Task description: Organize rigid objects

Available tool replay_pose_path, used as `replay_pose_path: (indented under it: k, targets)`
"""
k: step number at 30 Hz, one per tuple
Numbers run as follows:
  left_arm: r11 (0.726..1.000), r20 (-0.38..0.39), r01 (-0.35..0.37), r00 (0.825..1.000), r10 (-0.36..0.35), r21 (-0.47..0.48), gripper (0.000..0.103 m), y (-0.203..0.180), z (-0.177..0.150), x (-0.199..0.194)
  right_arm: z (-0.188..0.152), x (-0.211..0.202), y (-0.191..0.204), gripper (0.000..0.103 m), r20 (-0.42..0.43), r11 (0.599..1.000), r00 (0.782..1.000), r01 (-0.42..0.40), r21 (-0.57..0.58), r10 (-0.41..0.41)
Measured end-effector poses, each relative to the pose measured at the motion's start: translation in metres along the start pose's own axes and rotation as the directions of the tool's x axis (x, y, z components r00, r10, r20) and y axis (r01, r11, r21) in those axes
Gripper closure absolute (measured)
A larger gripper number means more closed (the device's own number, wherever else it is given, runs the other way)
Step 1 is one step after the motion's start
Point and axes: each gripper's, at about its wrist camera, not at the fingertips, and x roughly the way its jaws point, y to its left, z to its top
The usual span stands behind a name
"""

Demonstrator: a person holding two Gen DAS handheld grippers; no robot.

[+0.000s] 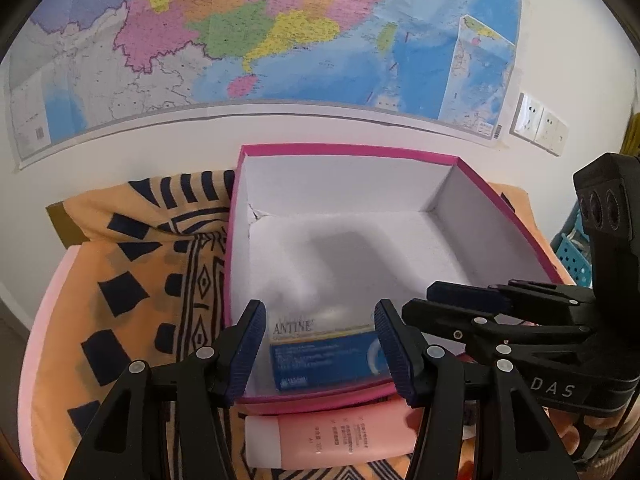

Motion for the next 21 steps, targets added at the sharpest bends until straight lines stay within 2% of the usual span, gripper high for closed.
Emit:
replay_pose_path:
  k: [5, 10, 13, 15, 21]
  targets:
    - [1.000, 0.050, 0.014, 0.999, -0.014, -0.002, 0.045, 0.002, -0.005, -0.016, -0.002, -0.010, 0.001, 0.068, 0.028, 1.000, 0.999, 0.019, -0.009, -0.019]
    - [0.996, 0.116, 0.078, 0.990, -0.083, 0.048, 0.032, -0.007, -0.020, -0.046, -0.016, -0.050, 0.008, 0.068, 0.103, 0.998, 0.994, -0.037, -0.045, 0.042]
    - [0.992, 0.134, 0.098, 0.985, -0.108, 0.074, 0.027, -0.015, -0.031, -0.059, -0.029, -0.076, 0.011, 0.063, 0.133, 0.996, 0.989, -0.054, -0.067, 0.062]
    - [0.989, 0.131, 0.125, 0.982, -0.135, 0.080, 0.025, -0.020, -0.041, -0.065, -0.037, -0.089, 0.009, 0.055, 0.145, 0.995, 0.986, -0.069, -0.066, 0.078]
    - [0.974, 0.079, 0.198, 0.975, -0.207, 0.109, 0.024, -0.044, -0.070, -0.069, -0.070, -0.114, -0.004, 0.054, 0.154, 0.998, 0.986, -0.064, -0.022, 0.066]
